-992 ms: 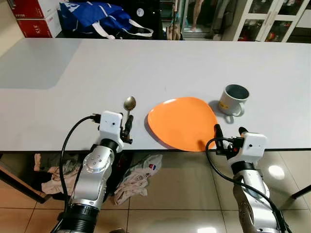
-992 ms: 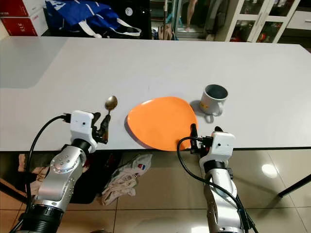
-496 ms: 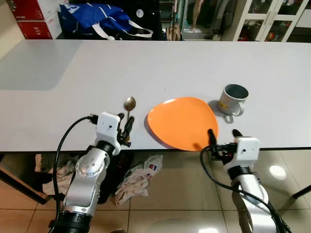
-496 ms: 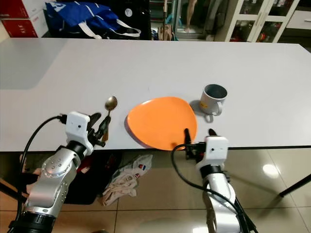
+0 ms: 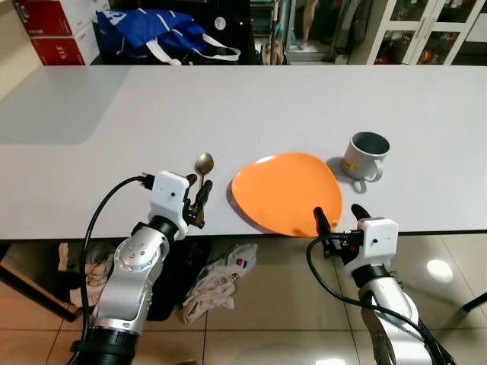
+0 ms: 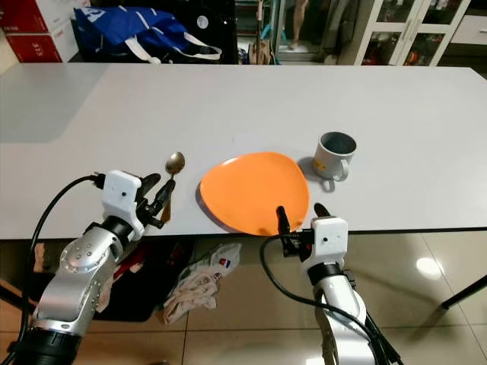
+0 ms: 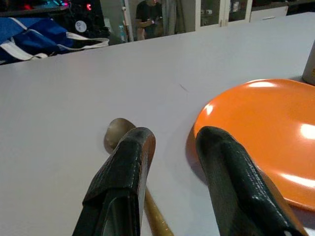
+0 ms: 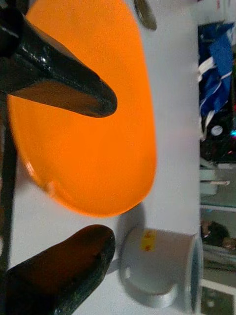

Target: Setting the table

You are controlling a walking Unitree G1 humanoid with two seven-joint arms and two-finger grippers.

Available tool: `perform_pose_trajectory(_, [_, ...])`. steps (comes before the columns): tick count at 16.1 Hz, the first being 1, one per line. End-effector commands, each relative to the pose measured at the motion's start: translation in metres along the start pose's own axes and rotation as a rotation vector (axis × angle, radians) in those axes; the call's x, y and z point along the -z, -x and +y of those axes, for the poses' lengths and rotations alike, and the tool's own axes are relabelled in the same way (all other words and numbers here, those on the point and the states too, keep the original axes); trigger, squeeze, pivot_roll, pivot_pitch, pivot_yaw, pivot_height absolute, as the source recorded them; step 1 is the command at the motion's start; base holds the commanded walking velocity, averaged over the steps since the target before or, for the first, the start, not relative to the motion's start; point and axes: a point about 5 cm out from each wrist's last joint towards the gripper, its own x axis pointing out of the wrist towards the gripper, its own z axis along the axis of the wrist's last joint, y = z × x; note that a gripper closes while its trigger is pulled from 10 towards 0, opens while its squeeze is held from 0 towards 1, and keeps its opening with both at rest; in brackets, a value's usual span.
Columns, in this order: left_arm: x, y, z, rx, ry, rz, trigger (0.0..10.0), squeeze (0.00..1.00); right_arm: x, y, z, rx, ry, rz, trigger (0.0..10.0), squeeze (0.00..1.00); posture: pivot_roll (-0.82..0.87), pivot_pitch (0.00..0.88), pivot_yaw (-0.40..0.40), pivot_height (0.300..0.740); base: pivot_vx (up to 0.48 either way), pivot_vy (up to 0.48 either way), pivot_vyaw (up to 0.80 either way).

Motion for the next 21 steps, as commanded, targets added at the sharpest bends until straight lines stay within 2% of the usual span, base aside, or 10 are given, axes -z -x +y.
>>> perform_pose_trajectory(1, [-0.006,-0.005,-0.003,-0.002,0.008,-0.008,10.0,0.00,0.004,0.000,-0.007,0.006,-0.012,0.004,10.0,0.00,0.00,0.000,0.035,0.740,0.000,0.000,0.00])
perform_pose_trajectory(6, [-0.005,-0.009,-0.010,-0.013,0.057,0.005,10.0,0.00,0.009,-0.002,-0.010,0.006,-0.014,0.016,10.0,0.00,0.00,0.000,0.036,0.740,0.000,0.348,0.00])
perform_pose_trajectory(14, [-0.003,-0.017,-0.004,-0.050,0.046,0.028,10.0,0.00,-0.006,-0.001,0.002,0.005,-0.018,-0.013,10.0,0.00,-0.01,0.000,0.042,0.740,0.000,0.480,0.00])
perform_pose_trajectory(18, [-0.001,-0.019,0.001,-0.074,0.050,0.034,10.0,0.00,-0.013,-0.001,0.003,0.022,-0.030,-0.017,10.0,0.00,-0.01,0.000,0.043,0.740,0.000,0.480,0.00])
perform_pose_trajectory(21, [0.004,-0.019,0.011,-0.101,0.045,0.040,10.0,0.00,-0.014,0.001,0.001,0.062,-0.029,-0.025,10.0,0.00,-0.01,0.000,0.042,0.740,0.000,0.480,0.00])
